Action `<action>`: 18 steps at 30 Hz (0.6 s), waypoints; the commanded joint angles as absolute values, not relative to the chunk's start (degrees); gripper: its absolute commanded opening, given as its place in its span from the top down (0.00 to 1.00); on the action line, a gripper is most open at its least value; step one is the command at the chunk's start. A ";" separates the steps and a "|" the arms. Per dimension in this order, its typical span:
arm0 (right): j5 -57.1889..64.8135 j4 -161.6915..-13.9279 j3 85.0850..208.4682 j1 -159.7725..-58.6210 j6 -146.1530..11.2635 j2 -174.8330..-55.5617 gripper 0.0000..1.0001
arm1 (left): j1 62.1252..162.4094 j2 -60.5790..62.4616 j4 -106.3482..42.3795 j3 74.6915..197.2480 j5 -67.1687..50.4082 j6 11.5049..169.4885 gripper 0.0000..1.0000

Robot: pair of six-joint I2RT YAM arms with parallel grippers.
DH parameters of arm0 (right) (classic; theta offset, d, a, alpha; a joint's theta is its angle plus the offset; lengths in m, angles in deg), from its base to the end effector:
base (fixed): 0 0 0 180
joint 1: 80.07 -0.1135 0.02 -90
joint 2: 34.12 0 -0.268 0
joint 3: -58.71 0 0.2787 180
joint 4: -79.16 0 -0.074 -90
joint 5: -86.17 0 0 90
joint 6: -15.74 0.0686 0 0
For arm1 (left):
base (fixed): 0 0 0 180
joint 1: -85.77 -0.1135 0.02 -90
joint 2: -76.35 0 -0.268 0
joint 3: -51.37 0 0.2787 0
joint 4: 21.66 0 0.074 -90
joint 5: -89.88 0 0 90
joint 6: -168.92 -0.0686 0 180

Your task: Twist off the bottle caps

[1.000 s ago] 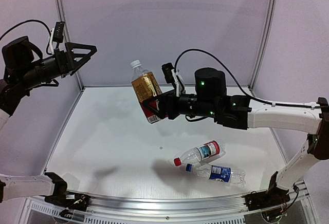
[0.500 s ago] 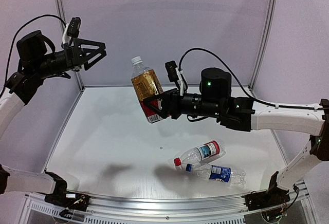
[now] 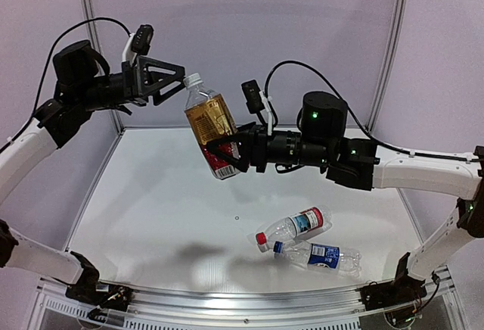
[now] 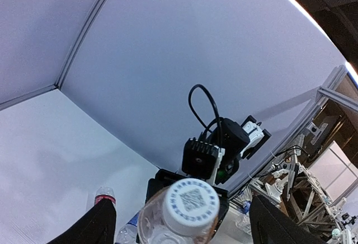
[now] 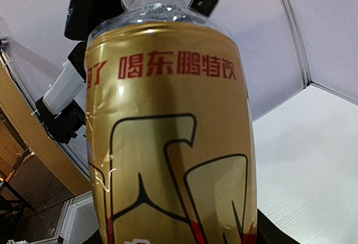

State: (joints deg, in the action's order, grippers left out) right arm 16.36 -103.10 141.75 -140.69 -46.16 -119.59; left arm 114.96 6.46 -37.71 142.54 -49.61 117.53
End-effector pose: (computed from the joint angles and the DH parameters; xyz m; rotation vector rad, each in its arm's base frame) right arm 0.1833 0.3738 0.3684 -0.7906 1.5979 1.4471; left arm 0.2414 -0.1946 0.4771 0.6525 1.6082 -1.5394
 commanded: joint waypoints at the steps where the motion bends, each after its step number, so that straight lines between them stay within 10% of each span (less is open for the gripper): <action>1: 18.77 -102.25 143.68 -140.48 -47.52 -120.51 1.00 | 117.00 4.02 -34.72 143.61 -46.10 118.34 0.21; 18: 20.52 -99.39 147.18 -140.49 -48.06 -123.13 1.00 | 117.67 3.43 -32.52 141.51 -46.94 118.80 0.58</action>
